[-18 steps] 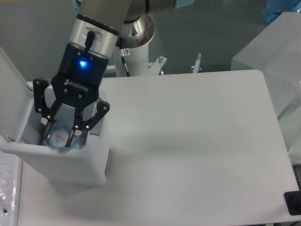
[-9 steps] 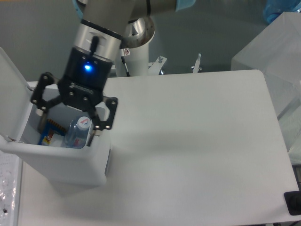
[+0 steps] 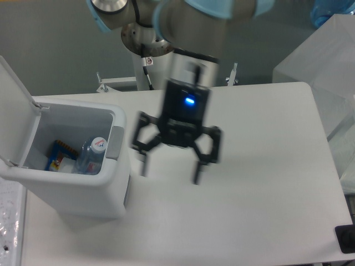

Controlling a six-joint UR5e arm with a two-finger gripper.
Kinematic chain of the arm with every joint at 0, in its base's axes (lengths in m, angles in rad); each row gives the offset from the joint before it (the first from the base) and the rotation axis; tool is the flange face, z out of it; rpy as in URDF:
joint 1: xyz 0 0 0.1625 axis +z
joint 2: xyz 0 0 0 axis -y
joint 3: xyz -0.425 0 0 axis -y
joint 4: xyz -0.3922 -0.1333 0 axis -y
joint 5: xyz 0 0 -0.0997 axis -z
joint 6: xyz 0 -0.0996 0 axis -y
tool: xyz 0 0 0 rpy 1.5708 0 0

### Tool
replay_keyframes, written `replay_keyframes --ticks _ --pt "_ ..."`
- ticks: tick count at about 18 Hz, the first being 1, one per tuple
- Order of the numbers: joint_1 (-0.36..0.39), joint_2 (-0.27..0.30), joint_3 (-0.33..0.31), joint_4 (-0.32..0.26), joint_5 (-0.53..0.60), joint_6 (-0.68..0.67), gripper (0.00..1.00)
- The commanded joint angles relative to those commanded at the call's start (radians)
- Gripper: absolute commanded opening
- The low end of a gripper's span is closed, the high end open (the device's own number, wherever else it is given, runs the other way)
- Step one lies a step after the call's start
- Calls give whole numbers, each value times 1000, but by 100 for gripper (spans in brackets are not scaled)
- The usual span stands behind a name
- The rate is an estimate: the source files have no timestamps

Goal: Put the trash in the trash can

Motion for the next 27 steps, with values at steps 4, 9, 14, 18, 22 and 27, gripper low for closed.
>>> replay_keyframes --ticks 4,9,14,18,22,27 --pt "81 -45 -17 -6 19 60 100" --pt "80 -75 -20 -70 115 254 100" --pt "72 -95 17 -242 289 609 100" --pt "74 -94 41 -365 342 845 100" --pt "77 -86 18 -376 372 924 100" --pt "77 -86 8 -368 373 921 100"
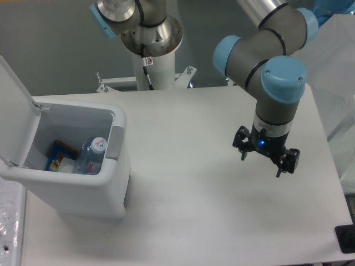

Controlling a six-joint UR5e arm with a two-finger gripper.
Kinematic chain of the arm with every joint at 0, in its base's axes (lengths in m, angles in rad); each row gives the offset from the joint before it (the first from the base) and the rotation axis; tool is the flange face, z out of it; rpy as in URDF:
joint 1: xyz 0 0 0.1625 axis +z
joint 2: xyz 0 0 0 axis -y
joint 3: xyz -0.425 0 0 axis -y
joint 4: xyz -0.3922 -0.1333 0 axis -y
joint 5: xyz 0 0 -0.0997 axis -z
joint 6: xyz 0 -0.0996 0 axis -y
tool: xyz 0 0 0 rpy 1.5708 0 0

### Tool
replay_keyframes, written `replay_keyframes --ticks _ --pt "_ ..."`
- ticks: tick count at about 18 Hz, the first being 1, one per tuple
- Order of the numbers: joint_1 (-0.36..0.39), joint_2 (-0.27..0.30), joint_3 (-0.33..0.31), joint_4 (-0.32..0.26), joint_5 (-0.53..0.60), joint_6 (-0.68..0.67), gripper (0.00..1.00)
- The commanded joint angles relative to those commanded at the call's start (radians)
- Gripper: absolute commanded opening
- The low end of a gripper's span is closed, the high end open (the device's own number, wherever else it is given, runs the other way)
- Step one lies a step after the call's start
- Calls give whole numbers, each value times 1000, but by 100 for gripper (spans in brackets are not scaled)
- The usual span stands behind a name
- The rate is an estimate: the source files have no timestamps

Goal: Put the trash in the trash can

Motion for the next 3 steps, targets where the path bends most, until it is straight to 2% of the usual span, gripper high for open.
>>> replay_keyframes --ticks 3 --pt "0 0 0 -3 3 2 100"
